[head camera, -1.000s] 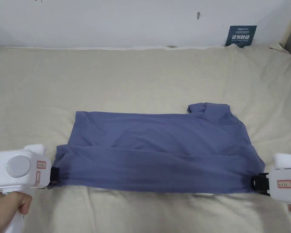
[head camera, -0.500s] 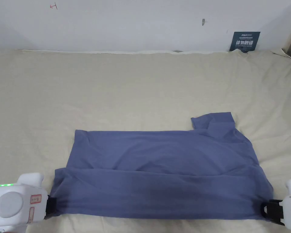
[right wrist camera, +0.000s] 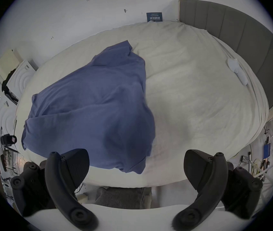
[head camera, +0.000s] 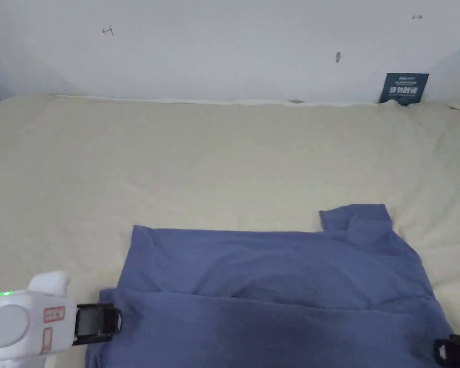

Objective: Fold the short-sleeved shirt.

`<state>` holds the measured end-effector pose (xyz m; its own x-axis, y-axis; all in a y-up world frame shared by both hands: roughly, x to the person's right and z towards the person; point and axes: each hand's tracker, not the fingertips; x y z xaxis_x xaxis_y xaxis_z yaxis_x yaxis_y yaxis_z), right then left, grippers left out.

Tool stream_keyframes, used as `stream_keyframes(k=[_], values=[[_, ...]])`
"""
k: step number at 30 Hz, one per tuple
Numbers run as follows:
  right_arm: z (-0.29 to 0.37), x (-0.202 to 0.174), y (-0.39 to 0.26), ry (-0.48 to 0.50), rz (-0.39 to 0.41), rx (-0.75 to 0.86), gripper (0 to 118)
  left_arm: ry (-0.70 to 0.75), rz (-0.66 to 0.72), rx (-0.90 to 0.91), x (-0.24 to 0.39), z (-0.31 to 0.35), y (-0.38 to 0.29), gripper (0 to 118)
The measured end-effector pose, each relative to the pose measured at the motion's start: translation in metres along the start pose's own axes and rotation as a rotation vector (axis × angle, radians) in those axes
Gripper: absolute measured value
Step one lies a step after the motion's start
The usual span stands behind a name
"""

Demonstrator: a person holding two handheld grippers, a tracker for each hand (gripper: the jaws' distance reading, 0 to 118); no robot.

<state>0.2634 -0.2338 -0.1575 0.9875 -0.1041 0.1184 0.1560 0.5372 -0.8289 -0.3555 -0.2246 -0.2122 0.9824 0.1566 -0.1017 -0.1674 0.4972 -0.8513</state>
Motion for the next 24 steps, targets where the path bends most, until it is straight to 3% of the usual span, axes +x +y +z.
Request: stream_keyframes(k=[2,3,4,5,6,8,10,11,12,13,14,18,19,21,22,23,24], values=[[0.007,-0.020,0.021,0.016,0.006,0.034,112,0.011,-0.021,0.015,0.003,-0.007,0.029,111],[0.007,-0.025,0.031,0.030,0.003,0.051,100,0.002,-0.034,0.036,0.012,-0.008,0.034,95],[0.006,-0.030,0.041,0.054,0.005,0.061,77,-0.005,-0.072,0.049,0.019,-0.012,0.046,50],[-0.001,-0.032,0.052,0.073,0.005,0.083,34,-0.001,-0.101,0.060,0.025,-0.018,0.060,0],[-0.005,-0.037,0.062,0.060,0.018,0.087,1,0.013,-0.114,0.058,0.033,-0.032,0.075,0],[-0.018,-0.053,0.078,-0.026,0.064,0.138,1,0.035,-0.127,0.059,0.037,-0.064,0.103,0],[-0.040,-0.050,0.095,0.006,0.064,0.098,1,0.031,-0.144,0.049,0.046,-0.095,0.129,0],[-0.047,-0.052,0.102,0.006,0.064,0.097,1,0.014,-0.144,0.138,0.049,-0.090,0.133,17],[-0.056,-0.053,0.107,-0.001,0.073,0.083,1,0.019,-0.131,0.130,0.049,-0.099,0.137,87],[-0.062,-0.052,0.116,-0.002,0.076,0.064,1,0.034,-0.123,0.131,0.052,-0.112,0.143,118],[-0.070,-0.050,0.122,-0.005,0.081,0.055,1,0.063,-0.115,0.083,0.050,-0.129,0.146,108],[-0.101,-0.042,0.138,-0.016,0.087,0.018,1,0.105,-0.130,-0.037,0.072,-0.193,0.132,106],[-0.108,-0.039,0.141,-0.020,0.092,0.012,1,0.135,-0.146,-0.035,0.045,-0.188,0.182,106],[-0.121,-0.037,0.149,-0.040,0.118,-0.005,1,0.146,-0.155,-0.019,0.033,-0.191,0.197,104],[-0.126,-0.035,0.153,-0.046,0.126,-0.007,1,0.139,-0.154,-0.028,0.030,-0.188,0.198,93],[-0.130,-0.031,0.158,-0.069,0.132,0.000,1,0.092,-0.160,-0.029,0.052,-0.176,0.174,52],[-0.134,-0.027,0.164,-0.086,0.131,0.008,1,0.030,-0.163,-0.022,0.058,-0.170,0.167,0]])
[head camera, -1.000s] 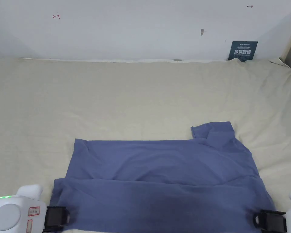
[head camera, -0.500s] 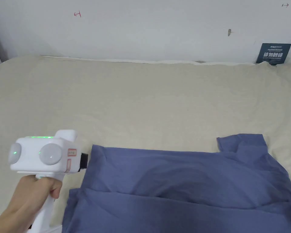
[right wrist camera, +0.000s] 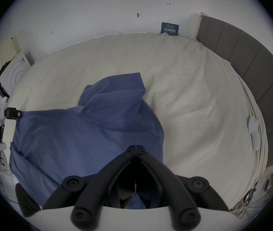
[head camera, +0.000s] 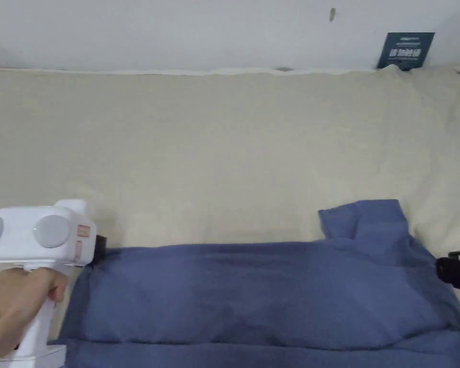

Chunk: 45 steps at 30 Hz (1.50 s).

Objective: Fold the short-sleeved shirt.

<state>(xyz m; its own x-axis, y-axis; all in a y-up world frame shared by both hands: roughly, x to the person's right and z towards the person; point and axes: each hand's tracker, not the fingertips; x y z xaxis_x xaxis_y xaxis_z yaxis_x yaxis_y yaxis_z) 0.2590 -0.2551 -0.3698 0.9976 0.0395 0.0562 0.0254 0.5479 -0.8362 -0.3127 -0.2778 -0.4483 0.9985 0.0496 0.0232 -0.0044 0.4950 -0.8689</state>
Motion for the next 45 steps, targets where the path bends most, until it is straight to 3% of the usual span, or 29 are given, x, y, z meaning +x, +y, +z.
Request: stream_keyframes(k=[2,3,4,5,8,10,14,17,18,19,20,23,30,34,36,45], values=[[-0.004,0.008,0.011,-0.021,-0.036,0.017,5,0.067,-0.024,0.019,0.009,0.011,-0.004,0],[-0.006,0.013,0.016,-0.041,-0.068,0.041,41,0.044,-0.035,-0.013,0.006,0.003,0.001,0],[-0.011,0.017,0.021,-0.047,-0.085,0.045,90,0.040,-0.027,-0.012,0.004,0.000,0.004,0],[-0.019,0.020,0.027,-0.051,-0.092,0.014,118,0.036,-0.010,-0.017,0.002,0.000,0.006,0],[-0.036,0.031,0.040,0.015,-0.124,-0.096,115,0.026,0.020,-0.017,0.000,-0.001,0.007,0],[-0.054,0.019,0.041,-0.008,-0.102,-0.141,115,0.035,0.018,-0.020,0.001,-0.001,0.006,0],[-0.080,0.011,0.035,-0.017,0.020,-0.191,105,0.041,0.018,-0.033,0.002,-0.004,0.007,0],[-0.075,0.001,0.029,-0.005,0.066,-0.179,56,0.043,0.013,-0.040,0.002,-0.006,0.007,0],[-0.067,-0.001,0.028,0.055,0.052,-0.156,22,0.041,0.017,-0.044,0.002,-0.006,0.006,0],[-0.059,-0.002,0.030,0.030,0.036,-0.136,4,0.043,0.017,-0.045,0.002,-0.006,0.006,0],[-0.051,-0.002,0.030,-0.003,0.052,-0.094,4,0.044,0.020,-0.041,0.003,-0.004,0.004,0],[-0.047,0.013,0.040,0.071,0.005,-0.096,4,0.041,0.028,-0.033,0.002,0.000,0.004,0],[0.001,0.009,0.037,0.066,0.031,-0.012,4,-0.011,0.036,0.020,0.000,0.017,0.000,0],[0.026,0.011,0.033,0.101,0.000,0.023,4,-0.025,0.059,0.047,-0.051,0.033,0.000,0],[0.038,0.010,0.030,0.104,0.010,0.036,4,-0.028,0.058,0.065,-0.015,0.072,-0.010,0],[0.094,0.019,0.006,0.145,-0.029,0.107,4,-0.047,0.061,0.131,-0.017,0.137,-0.038,0]])
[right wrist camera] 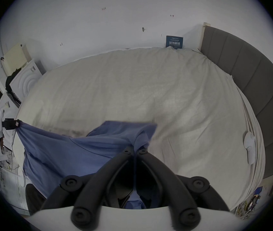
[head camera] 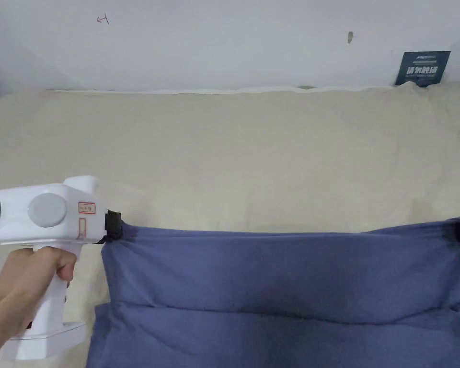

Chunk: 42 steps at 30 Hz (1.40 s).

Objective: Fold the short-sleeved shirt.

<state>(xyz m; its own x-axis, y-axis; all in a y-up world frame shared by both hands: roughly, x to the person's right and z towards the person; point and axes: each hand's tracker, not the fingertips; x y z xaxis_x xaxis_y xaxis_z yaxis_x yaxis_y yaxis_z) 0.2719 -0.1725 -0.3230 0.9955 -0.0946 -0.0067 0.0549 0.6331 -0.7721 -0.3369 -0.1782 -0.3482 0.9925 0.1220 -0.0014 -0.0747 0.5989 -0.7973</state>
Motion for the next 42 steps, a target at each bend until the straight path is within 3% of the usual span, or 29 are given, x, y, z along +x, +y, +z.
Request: stream_keyframes(k=[12,22,30,37,38,39,40,41,42], values=[[0.071,-0.001,-0.103,0.065,-0.024,0.043,4,-0.039,0.040,0.031,-0.020,0.062,-0.095,0],[0.049,0.014,-0.204,0.083,-0.115,-0.095,4,-0.041,0.118,-0.072,-0.035,0.047,-0.185,0],[0.041,0.021,-0.214,0.097,-0.173,-0.120,4,-0.038,0.153,-0.125,-0.043,0.035,-0.197,0],[0.042,0.018,-0.208,0.075,-0.137,-0.138,9,-0.059,0.156,-0.118,-0.040,0.044,-0.198,4],[0.043,0.017,-0.208,0.051,-0.147,-0.136,19,-0.059,0.151,-0.117,-0.040,0.046,-0.198,14],[0.043,0.016,-0.208,-0.007,-0.144,-0.162,66,0.010,0.154,-0.121,-0.040,0.046,-0.198,69],[0.043,0.015,-0.209,-0.032,-0.134,-0.186,105,0.079,0.147,-0.146,-0.041,0.045,-0.199,112],[0.050,0.015,-0.212,-0.056,-0.132,-0.195,118,0.064,0.142,-0.020,-0.047,0.058,-0.198,118],[0.056,0.017,-0.214,-0.035,-0.131,-0.139,114,0.034,0.143,-0.106,-0.051,0.062,-0.194,115]])
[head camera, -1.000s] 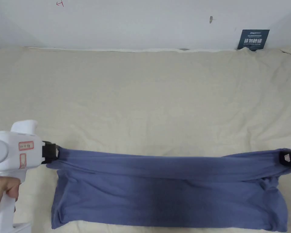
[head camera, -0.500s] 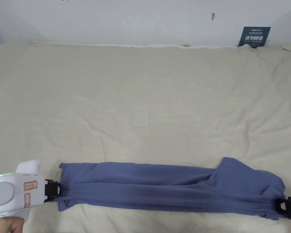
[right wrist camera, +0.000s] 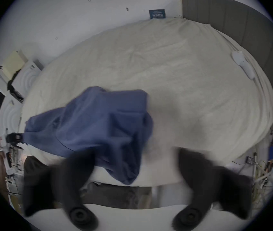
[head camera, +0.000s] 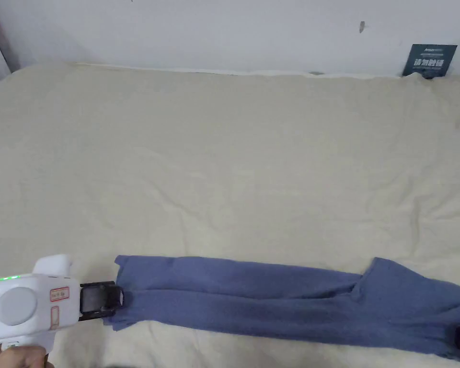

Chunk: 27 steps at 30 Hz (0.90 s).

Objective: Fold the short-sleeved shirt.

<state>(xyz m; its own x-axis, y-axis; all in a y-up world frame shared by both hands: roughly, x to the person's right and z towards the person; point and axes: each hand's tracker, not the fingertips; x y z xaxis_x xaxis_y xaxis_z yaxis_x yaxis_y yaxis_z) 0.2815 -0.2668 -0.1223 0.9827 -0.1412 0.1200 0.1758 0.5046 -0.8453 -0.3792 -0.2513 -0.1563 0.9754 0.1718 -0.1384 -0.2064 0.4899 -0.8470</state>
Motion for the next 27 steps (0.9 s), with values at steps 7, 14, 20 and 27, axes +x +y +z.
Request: stream_keyframes(k=[7,14,20,27], values=[[0.030,-0.019,-0.007,0.000,-0.062,0.067,15,-0.159,0.094,0.055,-0.030,0.014,0.013,0],[0.050,-0.068,0.004,-0.021,-0.058,0.158,0,-0.347,0.174,0.000,-0.055,-0.021,0.024,0],[0.052,-0.094,0.007,-0.003,-0.030,0.145,0,-0.575,0.176,-0.110,-0.064,-0.047,0.039,117],[0.049,-0.102,0.007,-0.017,-0.034,0.114,0,-0.706,0.232,-0.260,-0.088,-0.114,0.054,117]])
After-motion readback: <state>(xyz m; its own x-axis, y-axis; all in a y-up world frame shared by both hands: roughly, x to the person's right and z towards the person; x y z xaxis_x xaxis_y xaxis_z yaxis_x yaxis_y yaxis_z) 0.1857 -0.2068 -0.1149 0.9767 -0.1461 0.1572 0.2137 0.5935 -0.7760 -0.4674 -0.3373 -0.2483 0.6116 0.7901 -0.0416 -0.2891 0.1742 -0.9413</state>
